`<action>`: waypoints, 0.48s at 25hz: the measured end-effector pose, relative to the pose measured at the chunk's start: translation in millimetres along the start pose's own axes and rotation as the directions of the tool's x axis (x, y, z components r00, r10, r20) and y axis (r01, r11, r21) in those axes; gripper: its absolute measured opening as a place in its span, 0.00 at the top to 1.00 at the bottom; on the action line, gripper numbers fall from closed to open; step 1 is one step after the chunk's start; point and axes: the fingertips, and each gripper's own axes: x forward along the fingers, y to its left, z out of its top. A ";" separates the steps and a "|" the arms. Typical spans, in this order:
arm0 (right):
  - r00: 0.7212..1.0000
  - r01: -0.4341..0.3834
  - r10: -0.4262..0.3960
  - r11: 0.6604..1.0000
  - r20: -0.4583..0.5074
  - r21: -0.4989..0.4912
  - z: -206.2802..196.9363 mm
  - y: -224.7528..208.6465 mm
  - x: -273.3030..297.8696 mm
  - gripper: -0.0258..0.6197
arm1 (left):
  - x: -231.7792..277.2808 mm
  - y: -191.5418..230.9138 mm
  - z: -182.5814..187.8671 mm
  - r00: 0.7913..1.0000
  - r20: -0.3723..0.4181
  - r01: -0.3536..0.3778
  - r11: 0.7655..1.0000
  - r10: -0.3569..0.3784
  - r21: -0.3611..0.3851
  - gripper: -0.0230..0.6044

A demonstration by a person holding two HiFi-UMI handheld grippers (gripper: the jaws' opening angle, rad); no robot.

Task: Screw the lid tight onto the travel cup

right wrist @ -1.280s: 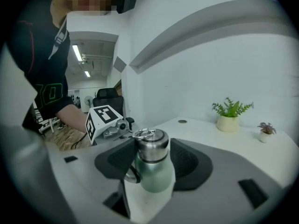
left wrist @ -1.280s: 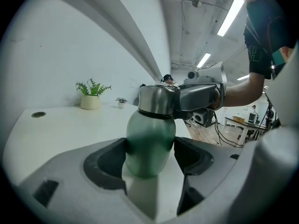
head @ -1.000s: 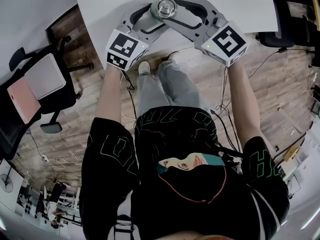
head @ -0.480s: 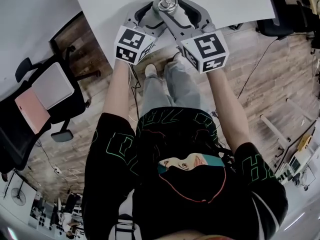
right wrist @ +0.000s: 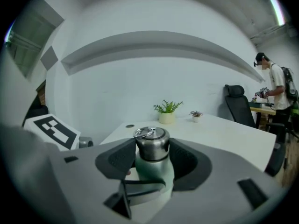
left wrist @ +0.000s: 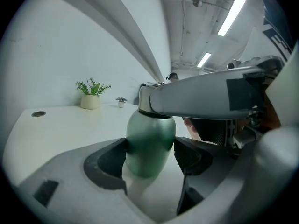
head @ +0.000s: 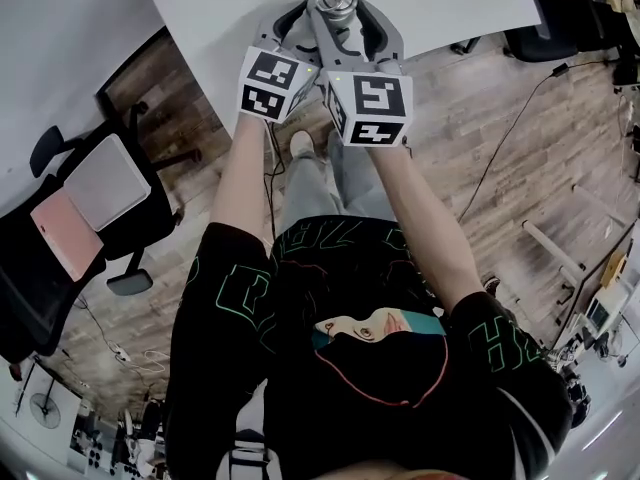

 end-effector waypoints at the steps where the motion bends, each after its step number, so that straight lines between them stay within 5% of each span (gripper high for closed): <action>1: 1.000 -0.020 0.020 1.000 -0.006 -0.007 -0.5 0.2 -0.3 0.60 | -0.2 -0.3 -0.2 1.000 0.000 0.000 1.000 0.000 0.000 0.43; 7: 0.967 -0.254 0.250 0.960 -0.048 -0.119 1.2 -2.9 -4.3 0.58 | 1.4 -0.8 1.2 1.000 0.006 -0.002 1.000 0.002 0.003 0.43; 12: 0.880 -0.476 0.458 0.838 -0.127 -0.268 6.8 2.0 -5.2 0.60 | -0.1 -0.7 -0.1 1.000 -0.003 0.004 1.000 -0.004 0.001 0.43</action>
